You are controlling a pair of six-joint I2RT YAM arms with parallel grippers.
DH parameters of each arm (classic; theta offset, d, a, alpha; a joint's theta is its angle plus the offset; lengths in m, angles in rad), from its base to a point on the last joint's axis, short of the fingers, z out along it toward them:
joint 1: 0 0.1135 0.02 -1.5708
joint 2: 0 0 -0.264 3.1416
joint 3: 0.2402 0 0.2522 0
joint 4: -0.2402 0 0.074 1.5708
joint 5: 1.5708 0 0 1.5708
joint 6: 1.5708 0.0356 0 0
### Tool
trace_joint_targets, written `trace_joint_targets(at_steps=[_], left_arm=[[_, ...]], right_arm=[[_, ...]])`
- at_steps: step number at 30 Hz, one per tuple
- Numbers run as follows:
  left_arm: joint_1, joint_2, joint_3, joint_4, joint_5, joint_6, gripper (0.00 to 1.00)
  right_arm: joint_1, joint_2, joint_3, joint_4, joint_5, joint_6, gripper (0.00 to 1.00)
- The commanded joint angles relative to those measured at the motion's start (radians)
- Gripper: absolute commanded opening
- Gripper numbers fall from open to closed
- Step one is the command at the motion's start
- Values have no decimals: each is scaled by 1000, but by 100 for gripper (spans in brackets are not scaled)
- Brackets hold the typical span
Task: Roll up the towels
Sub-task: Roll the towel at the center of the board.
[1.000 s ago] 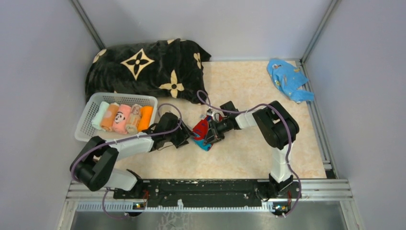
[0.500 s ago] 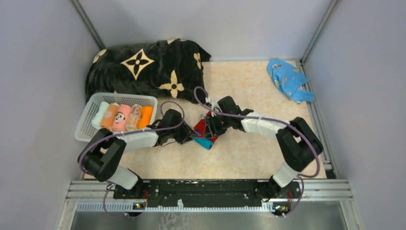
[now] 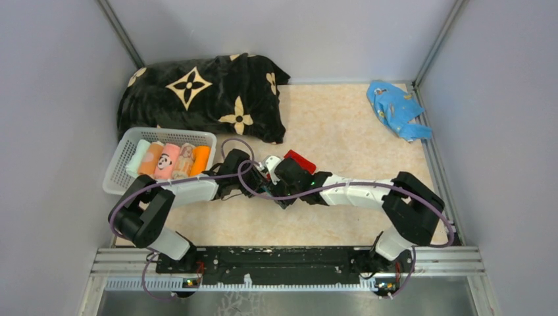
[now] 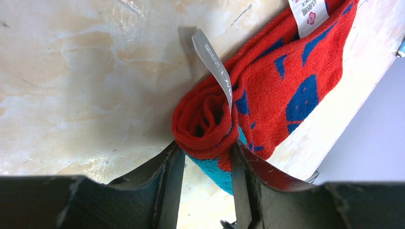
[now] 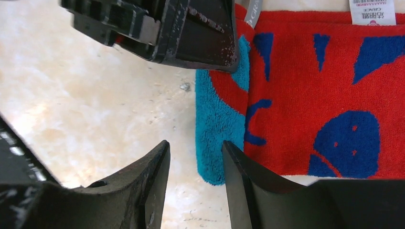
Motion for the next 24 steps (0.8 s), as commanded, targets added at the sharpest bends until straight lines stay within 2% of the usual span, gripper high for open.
trace_joint_targets(at_steps=[1, 11, 16, 19, 24], left_arm=[[5, 43, -13, -102, -47, 32, 47], [5, 47, 4, -115, -62, 51, 47], [6, 53, 11, -120, -73, 60, 47], [12, 54, 16, -120, -68, 69, 48], [19, -23, 11, -125, -84, 83, 54]], right_arm=[[43, 57, 8, 71, 134, -54, 45], [121, 178, 8, -41, 388, -13, 46], [127, 213, -4, -100, 449, 46, 45], [130, 231, 7, -108, 426, 47, 40], [127, 253, 39, -137, 281, 15, 22]])
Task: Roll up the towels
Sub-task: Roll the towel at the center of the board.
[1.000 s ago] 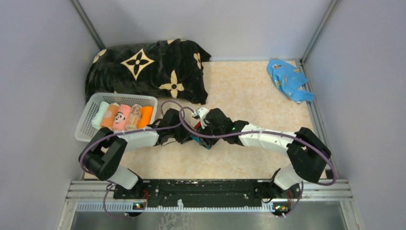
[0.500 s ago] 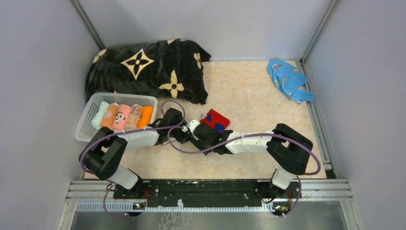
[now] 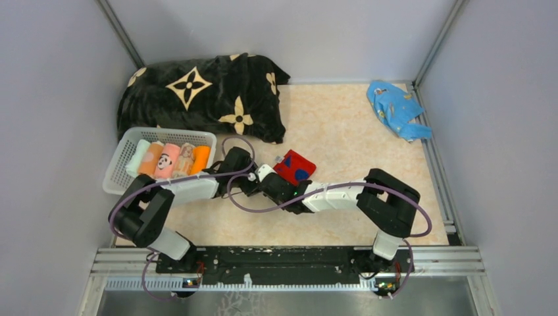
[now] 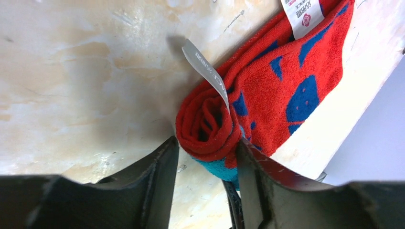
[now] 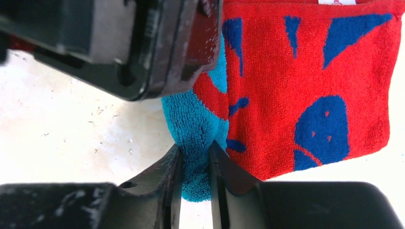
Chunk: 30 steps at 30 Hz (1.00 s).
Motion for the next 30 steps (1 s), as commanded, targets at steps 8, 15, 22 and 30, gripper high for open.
trace_joint_targets(at_steps=[8, 15, 22, 30], left_arm=[[24, -241, -42, -117, -107, 107, 69], [26, -374, -85, -140, -88, 109, 71], [26, -349, -120, -108, -10, 90, 71], [26, -176, -73, -17, 58, 82, 70]], right_arm=[[-138, -31, 24, -91, -716, 37, 9], [-340, 13, 35, -13, -1084, 145, 9], [-466, 132, 74, 11, -1256, 216, 9], [-538, 198, 66, 48, -1278, 276, 9]])
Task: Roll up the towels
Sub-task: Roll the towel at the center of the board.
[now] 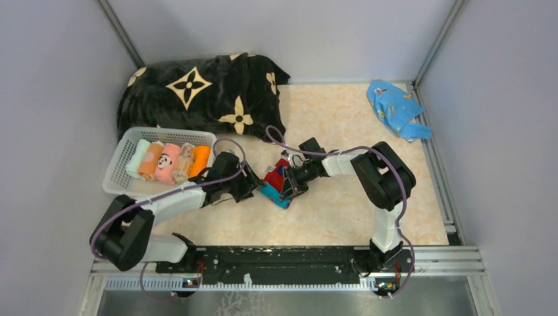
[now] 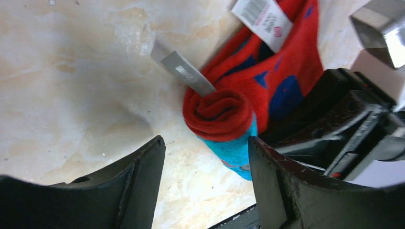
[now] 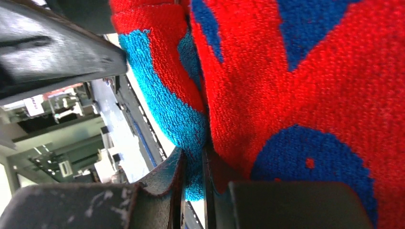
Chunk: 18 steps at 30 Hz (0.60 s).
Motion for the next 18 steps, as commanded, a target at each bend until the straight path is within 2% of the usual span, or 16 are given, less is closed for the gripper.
trace_joint_targets(at_steps=[1, 5, 10, 14, 18], left_arm=[[3, 89, 41, 66, 51, -4, 69], [3, 144, 49, 72, 35, -13, 64], [3, 178, 45, 54, 18, -35, 59], [3, 196, 48, 25, -2, -43, 59], [4, 205, 49, 14, -7, -47, 59]], right_arm=[[-26, 30, 33, 21, -13, 19, 10], [-27, 5, 48, -10, 39, -5, 15], [-11, -129, 29, -64, 181, -74, 29], [75, -289, 4, -98, 421, -145, 40], [193, -387, -20, -110, 701, -222, 46]])
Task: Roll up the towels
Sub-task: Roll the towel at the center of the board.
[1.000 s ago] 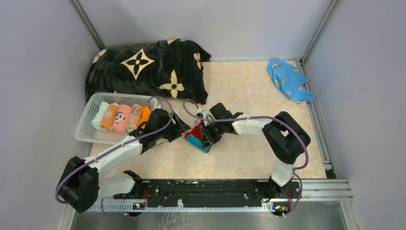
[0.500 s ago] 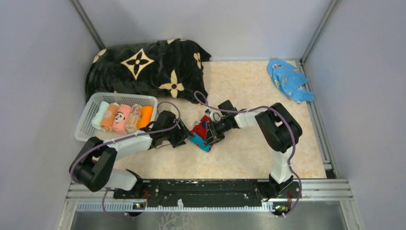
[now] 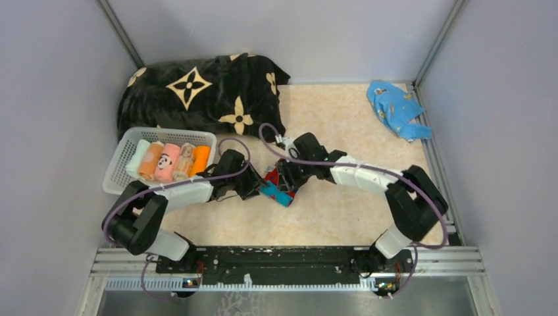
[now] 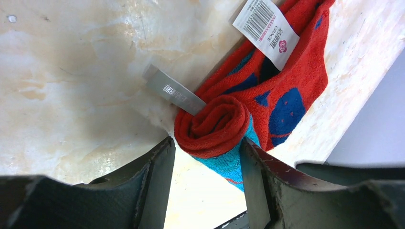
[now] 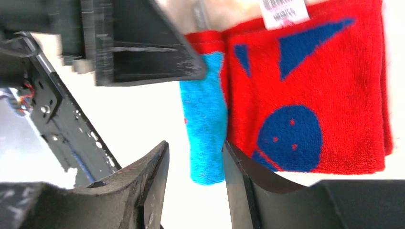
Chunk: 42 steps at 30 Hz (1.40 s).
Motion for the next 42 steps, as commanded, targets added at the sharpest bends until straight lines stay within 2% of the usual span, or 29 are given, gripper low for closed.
trace_joint_targets(at_steps=[1, 7, 14, 26, 31, 34, 38, 42], left_arm=[[4, 34, 3, -53, -38, -1, 59], [2, 43, 16, -71, -47, 8, 59], [3, 66, 26, -78, -47, 8, 59], [3, 71, 23, -77, -44, 10, 60], [4, 34, 7, -72, -44, 10, 63], [8, -26, -9, -80, -66, 12, 67], [22, -129, -22, -107, -91, 31, 71], [33, -208, -31, -122, -87, 57, 73]], right_arm=[[134, -130, -32, -4, 349, -124, 47], [312, -143, -73, 46, 605, -199, 49], [415, -100, -116, 115, 747, -256, 49], [520, 111, -104, 140, 876, -334, 47], [519, 166, -81, 110, 888, -332, 41], [501, 146, -71, 85, 789, -313, 31], [421, 35, -76, 74, 483, -261, 16], [295, -67, -81, 105, 190, -197, 13]])
